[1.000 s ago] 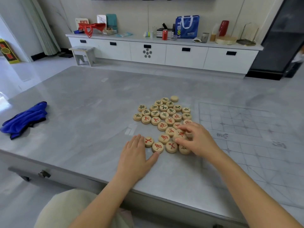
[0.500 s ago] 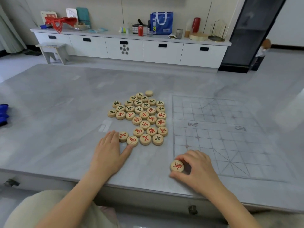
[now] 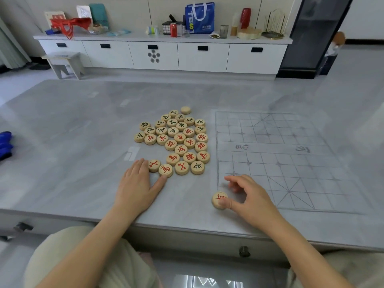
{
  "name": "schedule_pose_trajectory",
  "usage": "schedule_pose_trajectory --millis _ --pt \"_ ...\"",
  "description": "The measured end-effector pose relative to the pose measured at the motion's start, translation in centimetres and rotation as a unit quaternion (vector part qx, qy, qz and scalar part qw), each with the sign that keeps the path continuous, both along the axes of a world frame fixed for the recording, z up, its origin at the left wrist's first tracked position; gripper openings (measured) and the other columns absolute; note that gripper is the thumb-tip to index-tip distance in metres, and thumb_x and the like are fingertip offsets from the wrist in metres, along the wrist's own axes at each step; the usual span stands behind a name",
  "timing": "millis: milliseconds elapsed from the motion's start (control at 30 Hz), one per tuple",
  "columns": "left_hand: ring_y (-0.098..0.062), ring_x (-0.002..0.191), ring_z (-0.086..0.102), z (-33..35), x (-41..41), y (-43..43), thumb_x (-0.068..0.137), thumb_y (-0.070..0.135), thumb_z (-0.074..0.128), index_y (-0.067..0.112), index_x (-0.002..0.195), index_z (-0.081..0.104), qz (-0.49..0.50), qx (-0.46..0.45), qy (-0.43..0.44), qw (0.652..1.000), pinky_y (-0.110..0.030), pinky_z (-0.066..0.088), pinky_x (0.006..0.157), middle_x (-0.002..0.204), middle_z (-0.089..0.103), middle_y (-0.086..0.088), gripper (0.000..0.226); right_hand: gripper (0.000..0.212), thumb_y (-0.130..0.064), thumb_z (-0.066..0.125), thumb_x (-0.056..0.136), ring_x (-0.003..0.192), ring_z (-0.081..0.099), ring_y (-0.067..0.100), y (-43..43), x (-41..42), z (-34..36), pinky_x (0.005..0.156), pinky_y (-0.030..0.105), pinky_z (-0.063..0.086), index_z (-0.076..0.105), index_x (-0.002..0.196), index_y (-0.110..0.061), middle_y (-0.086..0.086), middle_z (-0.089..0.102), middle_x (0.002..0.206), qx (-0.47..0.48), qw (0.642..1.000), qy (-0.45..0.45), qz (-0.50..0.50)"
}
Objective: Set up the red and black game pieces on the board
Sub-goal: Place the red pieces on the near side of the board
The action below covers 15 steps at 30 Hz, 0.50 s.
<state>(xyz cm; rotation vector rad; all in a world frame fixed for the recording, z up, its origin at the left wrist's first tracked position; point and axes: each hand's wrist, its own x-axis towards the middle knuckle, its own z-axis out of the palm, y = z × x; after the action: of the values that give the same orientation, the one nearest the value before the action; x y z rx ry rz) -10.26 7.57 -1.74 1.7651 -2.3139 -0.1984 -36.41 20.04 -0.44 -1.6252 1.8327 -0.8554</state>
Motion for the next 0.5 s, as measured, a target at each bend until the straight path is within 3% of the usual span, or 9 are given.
schedule_pose_trajectory --millis 100,200,333,500 --pt "-0.023 0.141 0.026 0.1 -0.1 0.2 0.088 0.066 0.035 0.009 0.146 0.03 0.002 0.003 0.0 1.0 -0.036 0.022 0.116 0.153 0.03 -0.009 0.081 0.05 -0.047 0.067 0.077 0.093 0.05 0.0 -1.7 0.3 0.4 0.08 0.017 0.043 0.054 0.122 -0.03 -0.017 0.05 0.102 -0.016 1.0 0.021 0.0" --pt "-0.022 0.141 0.026 0.1 -0.1 0.2 0.087 0.068 0.036 0.01 0.146 0.03 0.004 0.001 0.003 1.0 -0.036 0.022 0.116 0.153 0.03 -0.008 0.082 0.045 -0.047 0.066 0.079 0.089 0.05 0.003 -4.5 1.2 0.8 0.078 0.02 0.042 0.057 0.119 -0.028 -0.011 0.05 0.104 -0.028 0.998 0.055 -0.006" --pt "-0.021 0.141 0.026 0.2 -0.1 0.1 0.086 0.068 0.037 0.01 0.145 0.03 0.006 -0.001 0.007 1.0 -0.036 0.022 0.116 0.153 0.031 -0.007 0.083 0.047 -0.048 0.065 0.079 0.1 0.049 0.011 -7.8 3.5 1.3 0.089 0.032 0.045 0.057 0.121 -0.029 -0.007 0.046 0.112 -0.03 0.993 0.106 0.031" --pt "-0.02 0.141 0.026 0.0 -0.1 0.1 0.085 0.069 0.038 0.012 0.146 0.03 0.01 -0.01 0.012 1.0 -0.034 0.021 0.116 0.153 0.03 -0.006 0.084 0.042 -0.047 0.059 0.08 0.109 0.04 0.016 -11.2 6.2 1.5 0.089 0.034 0.035 0.058 0.119 -0.031 -0.004 0.043 0.111 -0.05 0.973 0.212 0.075"
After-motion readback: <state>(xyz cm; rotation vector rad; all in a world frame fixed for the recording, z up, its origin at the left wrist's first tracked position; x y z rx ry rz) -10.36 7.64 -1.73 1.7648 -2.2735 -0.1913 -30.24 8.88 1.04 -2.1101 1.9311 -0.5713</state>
